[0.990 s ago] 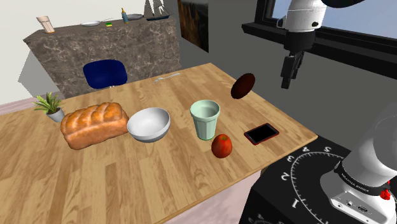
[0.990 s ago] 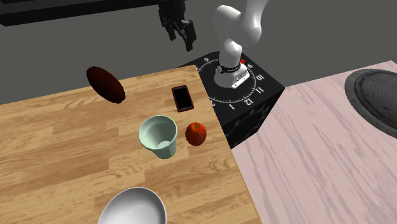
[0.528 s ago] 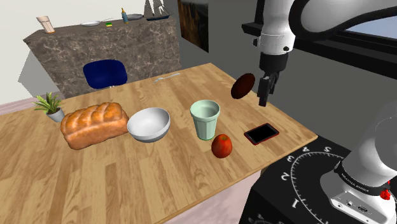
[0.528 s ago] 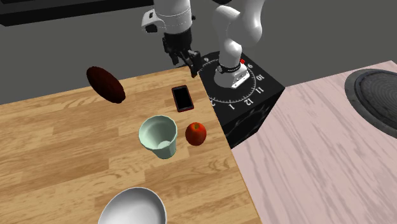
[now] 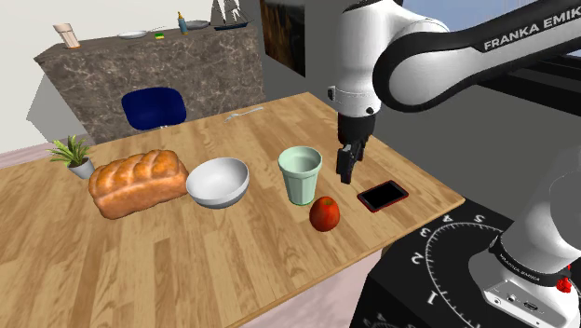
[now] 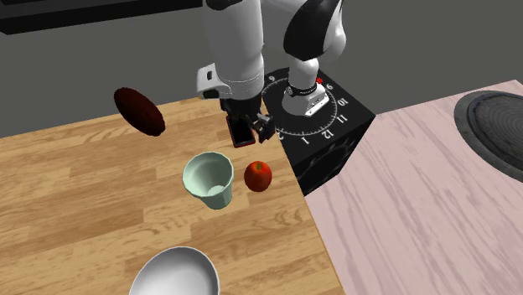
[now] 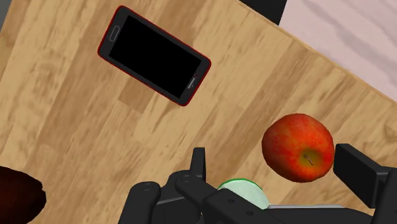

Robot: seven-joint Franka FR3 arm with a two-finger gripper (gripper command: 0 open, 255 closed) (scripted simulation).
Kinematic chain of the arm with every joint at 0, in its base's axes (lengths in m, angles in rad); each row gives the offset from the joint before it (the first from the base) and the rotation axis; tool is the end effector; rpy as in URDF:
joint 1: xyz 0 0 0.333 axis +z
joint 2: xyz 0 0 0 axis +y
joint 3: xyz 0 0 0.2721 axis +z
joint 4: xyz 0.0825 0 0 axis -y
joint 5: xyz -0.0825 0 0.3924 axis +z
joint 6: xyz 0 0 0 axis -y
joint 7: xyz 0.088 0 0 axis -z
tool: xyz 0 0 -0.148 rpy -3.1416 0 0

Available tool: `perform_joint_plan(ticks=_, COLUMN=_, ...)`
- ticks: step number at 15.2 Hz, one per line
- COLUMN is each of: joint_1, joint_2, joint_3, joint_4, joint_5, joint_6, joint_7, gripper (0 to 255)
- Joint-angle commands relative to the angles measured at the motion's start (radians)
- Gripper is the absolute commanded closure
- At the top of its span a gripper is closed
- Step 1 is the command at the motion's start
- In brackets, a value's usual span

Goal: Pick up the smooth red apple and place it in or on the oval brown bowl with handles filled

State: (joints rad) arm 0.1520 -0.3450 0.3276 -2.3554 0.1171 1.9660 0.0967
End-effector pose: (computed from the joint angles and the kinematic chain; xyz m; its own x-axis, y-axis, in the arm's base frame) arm 0.4033 0.2179 0.3642 0.9498 0.3073 -0.0578 0.3083 -0.9512 0.0095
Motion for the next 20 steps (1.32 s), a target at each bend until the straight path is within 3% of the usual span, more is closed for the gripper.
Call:
perform_joint_plan(ticks=1, joint_1=0.008, joint_2=0.062, joint_3=0.035, joint_4=0.02, joint_5=-0.019, joint_6=0.047, joint_7=0.031, gripper=0)
perform_joint_plan(ticks=7, joint_1=0.03, joint_2=0.251, joint_3=0.118, joint_4=0.109, joint_5=-0.114, joint_6=0.145, joint_7=0.137, gripper=0)
perform_joint_plan(ticks=14, joint_1=0.029, joint_2=0.302, joint_3=0.121, joint_4=0.052, joint_5=-0.141, joint_6=0.248, joint_7=0.157, gripper=0)
perform_joint_plan(ticks=20, joint_1=0.029, joint_2=0.302, joint_3=0.121, joint_4=0.052, joint_5=-0.141, joint_6=0.248, joint_7=0.157, gripper=0)
